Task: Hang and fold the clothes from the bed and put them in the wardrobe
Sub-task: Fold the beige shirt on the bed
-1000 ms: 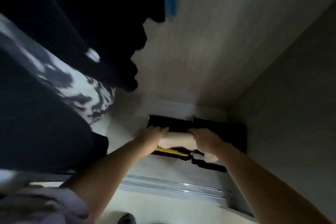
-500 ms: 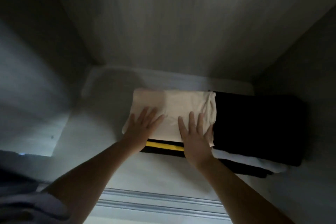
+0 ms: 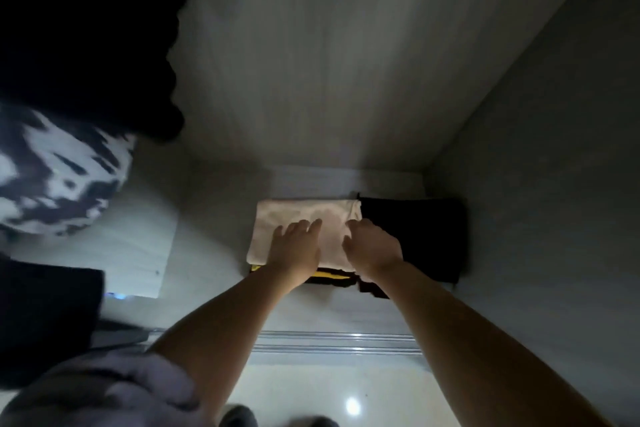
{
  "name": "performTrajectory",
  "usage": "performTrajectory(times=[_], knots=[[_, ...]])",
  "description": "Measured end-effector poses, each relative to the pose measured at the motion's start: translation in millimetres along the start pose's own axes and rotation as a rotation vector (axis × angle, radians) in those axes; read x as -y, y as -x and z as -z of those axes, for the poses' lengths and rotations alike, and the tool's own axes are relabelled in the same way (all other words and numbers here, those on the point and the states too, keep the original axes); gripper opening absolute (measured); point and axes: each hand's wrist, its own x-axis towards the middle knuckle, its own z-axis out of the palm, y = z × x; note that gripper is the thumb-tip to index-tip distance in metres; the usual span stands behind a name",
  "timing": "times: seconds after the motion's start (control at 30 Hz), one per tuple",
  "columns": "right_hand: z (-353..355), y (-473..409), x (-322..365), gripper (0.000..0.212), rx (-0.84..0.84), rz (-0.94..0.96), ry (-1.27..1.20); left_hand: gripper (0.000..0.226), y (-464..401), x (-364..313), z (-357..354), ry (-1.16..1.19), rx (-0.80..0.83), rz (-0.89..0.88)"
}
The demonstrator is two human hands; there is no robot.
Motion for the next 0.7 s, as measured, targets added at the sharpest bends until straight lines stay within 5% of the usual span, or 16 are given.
performTrajectory(times=[0.37, 0.7], knots=[[247.7, 180.6, 9.8, 0.036, -0.253, -0.128, -0.08, 0.04, 112.9, -90.8, 288.1, 0.056, -0.156, -0.101], [327.9, 310.8, -37.4, 0.039, -0.401, -0.337, -0.146, 0.028, 173.0, -166.3, 409.6, -0.1, -0.181, -0.343]])
